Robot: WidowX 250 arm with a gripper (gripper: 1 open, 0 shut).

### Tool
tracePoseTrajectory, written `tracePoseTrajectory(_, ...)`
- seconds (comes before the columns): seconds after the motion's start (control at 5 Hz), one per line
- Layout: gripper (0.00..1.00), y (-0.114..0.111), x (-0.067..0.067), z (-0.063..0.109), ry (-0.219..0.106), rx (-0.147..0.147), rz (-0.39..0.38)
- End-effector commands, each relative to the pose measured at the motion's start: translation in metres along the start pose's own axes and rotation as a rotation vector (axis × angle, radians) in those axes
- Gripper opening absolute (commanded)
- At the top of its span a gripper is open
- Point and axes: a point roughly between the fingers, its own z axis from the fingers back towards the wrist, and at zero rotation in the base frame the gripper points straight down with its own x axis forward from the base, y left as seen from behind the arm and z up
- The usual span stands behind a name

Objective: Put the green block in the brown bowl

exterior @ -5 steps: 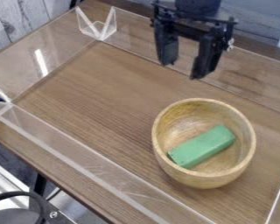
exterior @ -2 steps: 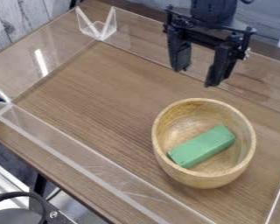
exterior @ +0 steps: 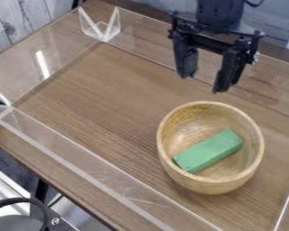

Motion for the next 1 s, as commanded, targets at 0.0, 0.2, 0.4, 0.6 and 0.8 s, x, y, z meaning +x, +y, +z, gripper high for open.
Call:
tracePoseTrajectory(0.0, 1.00, -0.009, 0.002, 0.023, -0.047, -0.007, -0.029)
tracePoseTrajectory(0.2, 1.00, -0.011, 0.010, 0.021, -0.048, -0.007, -0.050)
tracePoseTrajectory(0.4, 1.00, -0.013, 0.016, 0.018, -0.047, -0.007, -0.068)
tracePoseTrajectory(0.6, 1.00, -0.020, 0.005, 0.014, -0.063, -0.011, -0.047)
tracePoseTrajectory(0.8, 1.00, -0.024, -0.005, 0.012, -0.086, -0.018, -0.023)
